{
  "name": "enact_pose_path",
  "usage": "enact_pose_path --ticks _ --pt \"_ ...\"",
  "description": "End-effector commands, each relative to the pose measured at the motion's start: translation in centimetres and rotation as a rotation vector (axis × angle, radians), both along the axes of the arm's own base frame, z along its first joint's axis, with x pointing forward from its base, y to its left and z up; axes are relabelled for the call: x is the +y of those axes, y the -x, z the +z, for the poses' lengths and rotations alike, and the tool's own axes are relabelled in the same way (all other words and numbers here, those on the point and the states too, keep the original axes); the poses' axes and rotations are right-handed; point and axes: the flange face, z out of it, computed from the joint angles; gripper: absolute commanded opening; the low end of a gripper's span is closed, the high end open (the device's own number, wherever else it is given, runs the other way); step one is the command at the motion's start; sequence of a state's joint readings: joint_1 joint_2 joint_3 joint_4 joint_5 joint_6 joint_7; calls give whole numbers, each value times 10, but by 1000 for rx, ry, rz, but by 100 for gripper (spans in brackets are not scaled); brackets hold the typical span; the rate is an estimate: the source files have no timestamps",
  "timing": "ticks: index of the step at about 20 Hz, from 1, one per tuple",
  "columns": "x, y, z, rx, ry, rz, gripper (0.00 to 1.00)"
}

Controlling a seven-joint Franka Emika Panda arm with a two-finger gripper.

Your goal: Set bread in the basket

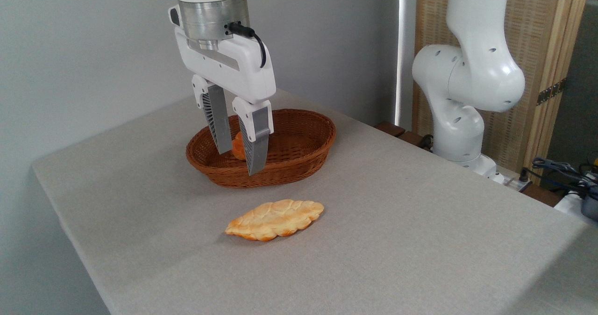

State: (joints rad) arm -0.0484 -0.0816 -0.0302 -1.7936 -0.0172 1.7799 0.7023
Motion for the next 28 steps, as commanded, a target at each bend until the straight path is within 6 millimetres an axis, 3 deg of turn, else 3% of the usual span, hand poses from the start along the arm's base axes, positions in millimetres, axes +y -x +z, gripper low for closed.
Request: enact_pose_path --ticks 1,28 --pt "0 -1 5 8 -15 4 100" --pt "-2 4 2 54 -19 -3 100"
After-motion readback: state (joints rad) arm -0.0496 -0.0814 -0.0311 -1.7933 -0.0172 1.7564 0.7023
